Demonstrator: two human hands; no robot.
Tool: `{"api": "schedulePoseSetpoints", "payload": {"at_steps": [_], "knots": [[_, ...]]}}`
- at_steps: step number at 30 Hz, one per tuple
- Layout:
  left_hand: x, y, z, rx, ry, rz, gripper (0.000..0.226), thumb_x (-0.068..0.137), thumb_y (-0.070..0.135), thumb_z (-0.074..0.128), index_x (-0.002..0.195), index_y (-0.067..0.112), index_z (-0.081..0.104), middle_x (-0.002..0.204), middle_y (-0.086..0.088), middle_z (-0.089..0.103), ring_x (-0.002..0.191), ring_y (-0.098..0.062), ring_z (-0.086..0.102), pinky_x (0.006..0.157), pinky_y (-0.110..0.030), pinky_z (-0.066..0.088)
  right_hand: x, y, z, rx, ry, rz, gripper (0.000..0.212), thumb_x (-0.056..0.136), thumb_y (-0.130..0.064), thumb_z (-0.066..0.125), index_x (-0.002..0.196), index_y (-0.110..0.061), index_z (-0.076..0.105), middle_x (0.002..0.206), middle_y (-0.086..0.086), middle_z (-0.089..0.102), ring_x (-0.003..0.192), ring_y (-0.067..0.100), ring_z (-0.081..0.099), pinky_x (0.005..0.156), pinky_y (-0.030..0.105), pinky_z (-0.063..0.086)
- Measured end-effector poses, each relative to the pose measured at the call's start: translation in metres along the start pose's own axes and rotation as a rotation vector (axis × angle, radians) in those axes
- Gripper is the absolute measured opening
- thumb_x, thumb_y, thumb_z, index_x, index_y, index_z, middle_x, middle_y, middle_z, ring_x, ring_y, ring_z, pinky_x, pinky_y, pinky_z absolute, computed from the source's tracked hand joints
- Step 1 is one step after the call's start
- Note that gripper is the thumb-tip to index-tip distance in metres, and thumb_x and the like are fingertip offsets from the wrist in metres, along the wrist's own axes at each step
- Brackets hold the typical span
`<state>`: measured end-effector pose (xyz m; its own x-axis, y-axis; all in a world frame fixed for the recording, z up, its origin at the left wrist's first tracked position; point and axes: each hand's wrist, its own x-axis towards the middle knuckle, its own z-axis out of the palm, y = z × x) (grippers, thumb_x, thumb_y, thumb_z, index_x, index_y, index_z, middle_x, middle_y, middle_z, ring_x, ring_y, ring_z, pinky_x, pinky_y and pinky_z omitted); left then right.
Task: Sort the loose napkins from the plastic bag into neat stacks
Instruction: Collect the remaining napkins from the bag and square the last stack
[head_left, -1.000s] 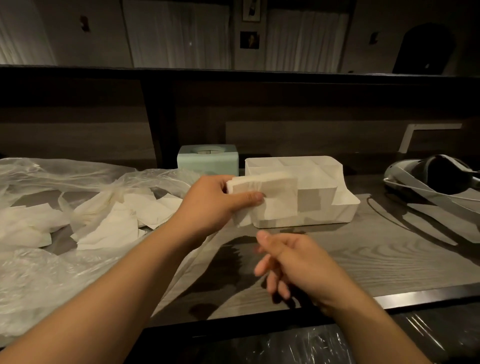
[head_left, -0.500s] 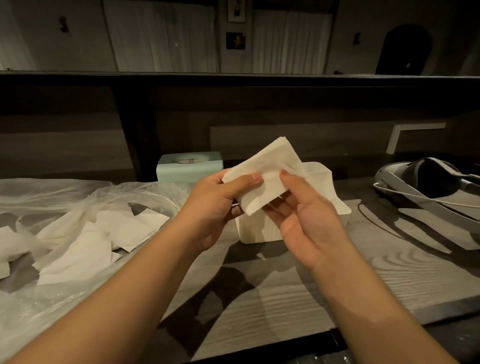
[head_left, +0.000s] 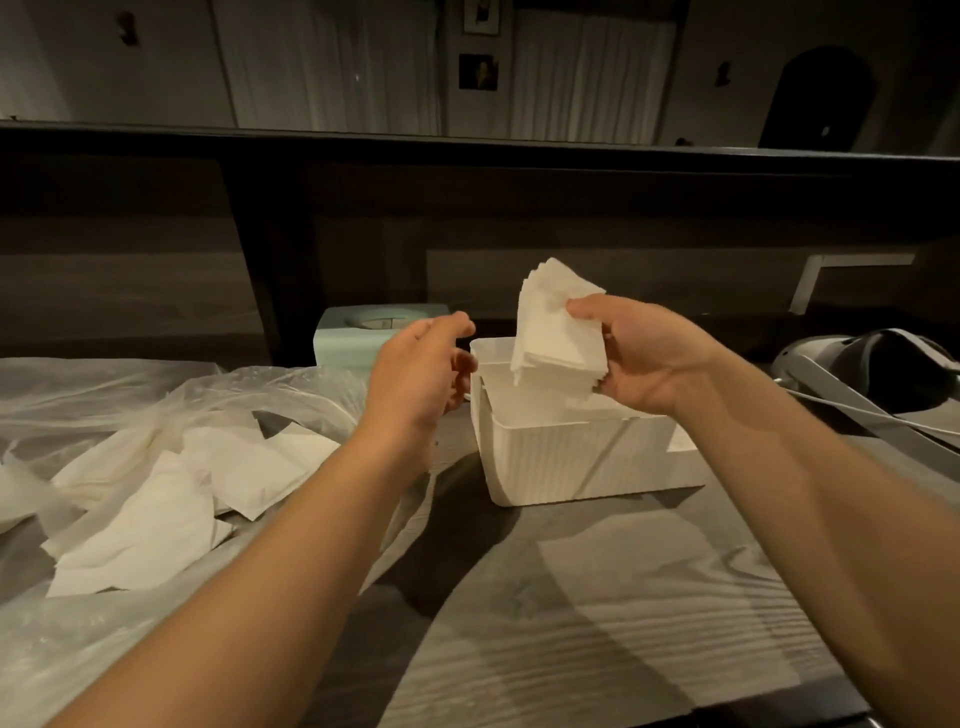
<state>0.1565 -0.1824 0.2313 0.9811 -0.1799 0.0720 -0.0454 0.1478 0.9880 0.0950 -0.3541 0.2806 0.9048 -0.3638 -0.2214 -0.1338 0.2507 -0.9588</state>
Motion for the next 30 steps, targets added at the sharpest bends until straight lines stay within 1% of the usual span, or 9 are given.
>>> {"api": "schedulePoseSetpoints", "payload": {"at_steps": [3, 7, 9, 14, 16, 19, 24, 27, 30], "knots": [[-0.002, -0.013, 0.007, -0.088, 0.046, -0.074, 0.016, 0.098, 0.036, 0.061, 0.091, 0.022, 0.065, 0.061, 0.008, 0.053, 0.067, -0.012, 0.048, 0.065, -0.029, 0.044, 0.017, 0.001, 0.002, -0.075, -0.026, 0.108, 0.052, 0.096, -0.014, 0.068, 0.142, -0.02, 0.046, 0.12, 0.014, 0.068, 0.106, 0.032, 0.07, 0.086, 0.049, 0.061], [-0.002, -0.03, 0.012, -0.076, 0.052, -0.116, 0.012, 0.098, 0.032, 0.065, 0.1, 0.021, 0.065, 0.08, 0.003, 0.062, 0.074, -0.013, 0.055, 0.067, -0.028, 0.047, 0.033, 0.002, 0.004, -0.201, -0.062, 0.208, 0.056, 0.095, -0.011, 0.067, 0.145, -0.02, 0.043, 0.125, 0.017, 0.065, 0.109, 0.036, 0.068, 0.092, 0.055, 0.058], [-0.001, -0.038, 0.012, -0.046, 0.028, -0.115, 0.014, 0.095, 0.026, 0.07, 0.106, 0.019, 0.066, 0.092, 0.0, 0.068, 0.08, -0.014, 0.057, 0.069, -0.028, 0.049, 0.037, -0.001, 0.003, -0.278, -0.082, 0.218, 0.05, 0.096, -0.014, 0.066, 0.141, -0.014, 0.046, 0.124, 0.016, 0.065, 0.108, 0.034, 0.069, 0.091, 0.051, 0.059], [0.001, -0.045, 0.012, -0.053, 0.003, -0.149, 0.018, 0.092, 0.017, 0.07, 0.11, 0.016, 0.065, 0.103, -0.004, 0.071, 0.086, -0.016, 0.061, 0.067, -0.028, 0.047, 0.042, 0.003, 0.0, -0.468, -0.148, 0.28, 0.039, 0.095, -0.019, 0.067, 0.132, -0.013, 0.056, 0.116, 0.014, 0.072, 0.087, 0.028, 0.077, 0.062, 0.036, 0.061], [0.003, -0.046, 0.012, -0.068, 0.003, -0.164, 0.018, 0.092, 0.017, 0.071, 0.108, 0.016, 0.066, 0.105, -0.005, 0.071, 0.088, -0.018, 0.062, 0.068, -0.029, 0.049, 0.044, 0.008, -0.001, -0.489, -0.154, 0.302, 0.037, 0.095, -0.017, 0.068, 0.13, -0.013, 0.058, 0.111, 0.014, 0.074, 0.081, 0.027, 0.078, 0.059, 0.034, 0.06], [0.006, -0.048, 0.011, -0.108, -0.005, -0.215, 0.018, 0.091, 0.019, 0.073, 0.107, 0.017, 0.067, 0.101, -0.007, 0.072, 0.085, -0.02, 0.061, 0.073, -0.033, 0.053, 0.048, 0.01, -0.002, -0.549, -0.179, 0.326, 0.035, 0.095, -0.019, 0.068, 0.128, -0.013, 0.061, 0.106, 0.013, 0.077, 0.084, 0.026, 0.077, 0.062, 0.034, 0.06], [0.011, -0.052, 0.011, -0.158, -0.01, -0.246, 0.013, 0.092, 0.016, 0.072, 0.103, 0.013, 0.066, 0.075, -0.002, 0.062, 0.066, -0.014, 0.052, 0.06, -0.027, 0.046, 0.052, 0.019, 0.001, -0.848, -0.191, 0.304, 0.028, 0.097, -0.026, 0.067, 0.121, -0.012, 0.063, 0.104, 0.011, 0.077, 0.092, 0.022, 0.076, 0.069, 0.03, 0.061], [0.012, -0.054, 0.012, -0.169, -0.001, -0.254, 0.012, 0.092, 0.016, 0.072, 0.103, 0.013, 0.067, 0.073, -0.001, 0.061, 0.065, -0.014, 0.05, 0.059, -0.027, 0.046, 0.051, 0.02, 0.006, -0.919, -0.22, 0.315, 0.022, 0.1, -0.028, 0.063, 0.116, -0.013, 0.061, 0.109, 0.012, 0.074, 0.096, 0.022, 0.073, 0.073, 0.03, 0.059], [0.013, -0.055, 0.011, -0.178, -0.006, -0.261, 0.014, 0.092, 0.018, 0.072, 0.105, 0.015, 0.067, 0.079, -0.002, 0.062, 0.069, -0.015, 0.052, 0.061, -0.029, 0.046, 0.052, 0.021, 0.009, -1.018, -0.227, 0.286, 0.027, 0.1, -0.03, 0.063, 0.121, -0.014, 0.056, 0.113, 0.008, 0.068, 0.101, 0.02, 0.066, 0.077, 0.029, 0.054]]}}
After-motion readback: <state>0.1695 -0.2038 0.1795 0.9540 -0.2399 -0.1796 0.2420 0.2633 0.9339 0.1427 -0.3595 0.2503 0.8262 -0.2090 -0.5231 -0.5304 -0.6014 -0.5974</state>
